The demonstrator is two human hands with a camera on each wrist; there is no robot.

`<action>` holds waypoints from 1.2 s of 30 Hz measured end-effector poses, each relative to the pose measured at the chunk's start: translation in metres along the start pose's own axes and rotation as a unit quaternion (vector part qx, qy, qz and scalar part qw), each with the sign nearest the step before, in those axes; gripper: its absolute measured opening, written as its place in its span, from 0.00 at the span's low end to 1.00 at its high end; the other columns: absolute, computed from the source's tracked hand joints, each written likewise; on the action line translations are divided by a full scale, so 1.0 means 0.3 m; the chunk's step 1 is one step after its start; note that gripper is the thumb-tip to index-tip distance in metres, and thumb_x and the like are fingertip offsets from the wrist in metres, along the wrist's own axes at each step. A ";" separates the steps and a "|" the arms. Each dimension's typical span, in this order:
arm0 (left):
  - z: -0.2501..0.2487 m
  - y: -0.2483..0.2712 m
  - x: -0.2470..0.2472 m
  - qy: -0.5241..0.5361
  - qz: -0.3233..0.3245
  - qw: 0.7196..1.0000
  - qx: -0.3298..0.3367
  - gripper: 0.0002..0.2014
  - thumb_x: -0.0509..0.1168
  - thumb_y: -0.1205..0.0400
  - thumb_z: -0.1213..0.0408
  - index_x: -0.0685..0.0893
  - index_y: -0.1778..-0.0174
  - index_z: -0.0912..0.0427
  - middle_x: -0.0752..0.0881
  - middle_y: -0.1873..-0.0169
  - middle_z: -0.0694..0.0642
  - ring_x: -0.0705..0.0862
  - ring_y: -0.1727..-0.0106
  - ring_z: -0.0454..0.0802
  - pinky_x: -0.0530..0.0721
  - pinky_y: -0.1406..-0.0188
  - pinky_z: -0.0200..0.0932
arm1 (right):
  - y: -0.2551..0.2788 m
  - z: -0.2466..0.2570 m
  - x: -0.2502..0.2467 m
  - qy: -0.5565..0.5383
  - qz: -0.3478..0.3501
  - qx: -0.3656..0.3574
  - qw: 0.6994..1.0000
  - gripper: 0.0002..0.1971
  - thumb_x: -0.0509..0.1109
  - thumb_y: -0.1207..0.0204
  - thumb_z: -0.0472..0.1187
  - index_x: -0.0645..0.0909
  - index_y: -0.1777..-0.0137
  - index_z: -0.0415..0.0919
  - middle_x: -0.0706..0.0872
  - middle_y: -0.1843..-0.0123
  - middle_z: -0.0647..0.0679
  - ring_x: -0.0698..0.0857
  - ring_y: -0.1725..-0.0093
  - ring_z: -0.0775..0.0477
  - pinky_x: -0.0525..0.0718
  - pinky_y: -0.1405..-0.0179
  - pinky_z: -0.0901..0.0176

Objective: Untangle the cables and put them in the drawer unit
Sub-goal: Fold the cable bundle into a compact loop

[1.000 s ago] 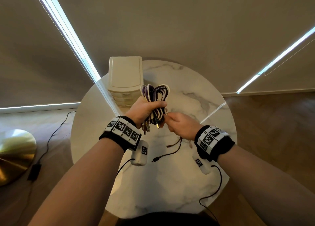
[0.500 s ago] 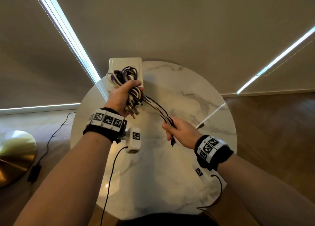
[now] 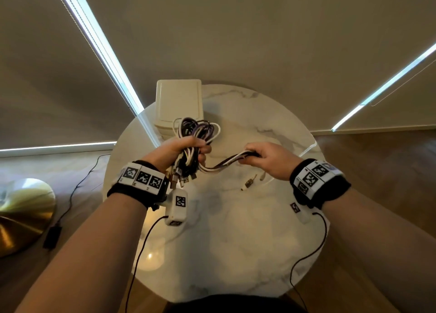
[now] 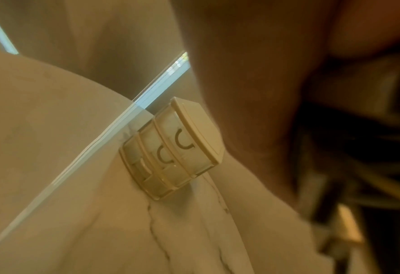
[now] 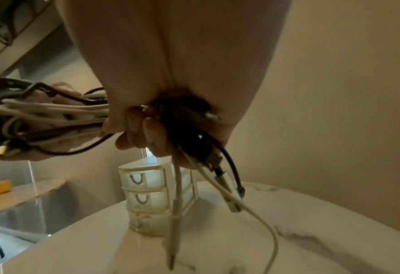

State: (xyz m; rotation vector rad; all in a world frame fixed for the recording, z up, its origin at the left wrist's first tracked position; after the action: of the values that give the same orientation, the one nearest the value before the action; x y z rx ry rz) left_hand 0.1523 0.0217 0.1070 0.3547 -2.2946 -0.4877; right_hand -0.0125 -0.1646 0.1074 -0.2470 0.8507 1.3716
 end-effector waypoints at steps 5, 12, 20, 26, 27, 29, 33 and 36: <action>0.039 -0.005 0.054 -0.109 -0.100 0.989 0.010 0.06 0.67 0.14 0.71 0.86 0.44 0.65 0.87 0.64 0.56 0.87 0.68 0.45 0.88 0.69 0.38 | -0.032 0.071 -0.066 0.055 0.033 0.014 0.998 0.09 0.71 0.16 0.48 0.82 0.58 0.48 0.79 0.69 0.55 0.74 0.72 0.58 0.70 0.69 0.65; 0.031 -0.006 0.005 -0.091 -0.166 0.982 0.007 0.03 0.67 0.15 0.70 0.86 0.50 0.65 0.86 0.65 0.57 0.87 0.72 0.46 0.87 0.76 0.39 | 0.016 0.097 -0.017 -0.108 0.166 0.056 0.979 0.22 0.71 0.35 0.77 0.89 0.55 0.63 0.75 0.66 0.44 0.72 0.70 0.48 0.72 0.72 0.59; 0.065 -0.069 0.061 -0.064 -0.145 0.985 0.064 0.04 0.66 0.15 0.73 0.83 0.47 0.68 0.83 0.63 0.61 0.86 0.68 0.49 0.88 0.68 0.43 | -0.029 0.114 0.103 0.008 0.109 0.019 0.994 0.45 0.79 0.36 0.71 0.73 0.22 0.54 0.82 0.28 0.57 0.80 0.30 0.57 0.77 0.27 0.57; 0.045 -0.096 0.011 0.019 -0.201 0.972 0.124 0.05 0.67 0.15 0.68 0.84 0.56 0.64 0.83 0.67 0.58 0.83 0.67 0.51 0.86 0.66 0.44 | -0.017 0.088 0.134 -0.236 0.068 0.040 0.968 0.16 0.75 0.19 0.50 0.84 0.35 0.47 0.92 0.44 0.61 0.88 0.43 0.65 0.80 0.38 0.66; 0.034 -0.090 -0.006 0.012 -0.206 0.970 0.132 0.03 0.67 0.16 0.69 0.84 0.54 0.64 0.83 0.66 0.58 0.84 0.66 0.51 0.87 0.67 0.44 | -0.010 0.084 0.125 -0.246 0.067 0.045 0.966 0.24 0.73 0.20 0.60 0.83 0.30 0.48 0.90 0.37 0.61 0.86 0.37 0.65 0.78 0.34 0.64; 0.024 -0.090 -0.009 -0.022 -0.191 0.973 0.128 0.04 0.69 0.17 0.69 0.84 0.49 0.65 0.85 0.64 0.59 0.86 0.66 0.50 0.88 0.67 0.45 | -0.019 0.079 0.115 -0.193 0.049 0.039 0.979 0.44 0.69 0.30 0.75 0.75 0.20 0.50 0.82 0.23 0.58 0.79 0.26 0.61 0.72 0.23 0.57; 0.028 -0.109 0.081 -0.012 -0.130 0.983 0.126 0.02 0.66 0.15 0.72 0.81 0.47 0.65 0.86 0.63 0.57 0.87 0.65 0.49 0.90 0.64 0.43 | -0.066 0.099 0.151 -0.109 0.057 0.026 0.992 0.30 0.77 0.26 0.62 0.81 0.27 0.51 0.88 0.32 0.55 0.85 0.32 0.54 0.77 0.24 0.46; 0.003 -0.106 0.079 0.057 -0.118 0.985 0.113 0.04 0.64 0.13 0.68 0.83 0.52 0.63 0.85 0.65 0.55 0.86 0.66 0.47 0.88 0.61 0.42 | -0.062 0.101 0.161 -0.181 0.041 0.005 0.983 0.14 0.73 0.19 0.55 0.88 0.44 0.45 0.94 0.49 0.51 0.91 0.47 0.51 0.85 0.38 0.44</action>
State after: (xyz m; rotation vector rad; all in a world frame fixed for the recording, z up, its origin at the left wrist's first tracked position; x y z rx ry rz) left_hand 0.1387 -0.0156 0.1070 0.7543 -2.2106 -0.3140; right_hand 0.0145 -0.1136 0.0906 0.0482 0.5672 1.4331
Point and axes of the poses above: each hand's wrist, its own y-axis away from the middle knuckle, its own x-axis out of the palm, z = x × y, the point moved 3 cm from there along -y, towards the middle knuckle
